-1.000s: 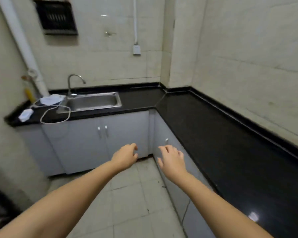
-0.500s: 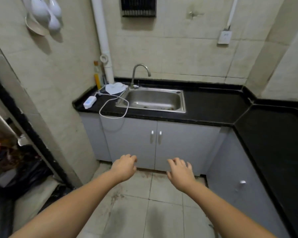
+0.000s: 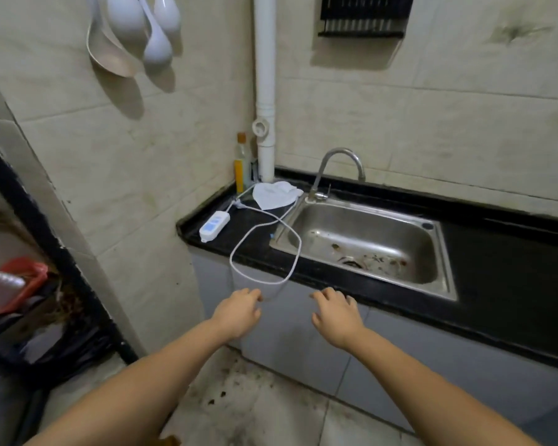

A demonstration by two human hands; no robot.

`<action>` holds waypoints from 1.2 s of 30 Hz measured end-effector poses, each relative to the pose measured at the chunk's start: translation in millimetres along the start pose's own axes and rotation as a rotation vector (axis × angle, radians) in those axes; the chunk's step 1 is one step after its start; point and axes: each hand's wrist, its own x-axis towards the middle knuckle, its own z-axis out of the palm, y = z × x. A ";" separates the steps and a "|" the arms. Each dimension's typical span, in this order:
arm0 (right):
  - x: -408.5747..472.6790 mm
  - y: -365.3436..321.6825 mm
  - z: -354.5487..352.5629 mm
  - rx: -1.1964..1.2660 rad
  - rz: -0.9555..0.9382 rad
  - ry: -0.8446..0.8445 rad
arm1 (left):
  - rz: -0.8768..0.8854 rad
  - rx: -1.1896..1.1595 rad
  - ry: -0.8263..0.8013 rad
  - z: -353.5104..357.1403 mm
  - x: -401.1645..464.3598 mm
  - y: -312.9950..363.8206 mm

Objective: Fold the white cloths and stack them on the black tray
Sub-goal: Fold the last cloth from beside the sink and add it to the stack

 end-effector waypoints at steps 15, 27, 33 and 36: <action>290.8 5.9 -51.8 0.018 -0.044 0.009 | -0.016 -0.183 0.008 -70.6 257.7 -58.5; 524.3 53.4 -47.0 -0.192 -0.192 -0.094 | -0.063 -0.068 -0.047 -53.9 473.7 -70.5; 566.7 61.7 -30.4 -0.315 -0.216 -0.144 | -0.025 0.173 -0.058 -30.8 499.4 -74.3; 575.3 62.7 -30.4 -0.319 -0.234 -0.125 | -0.052 0.226 -0.037 -30.2 505.5 -73.8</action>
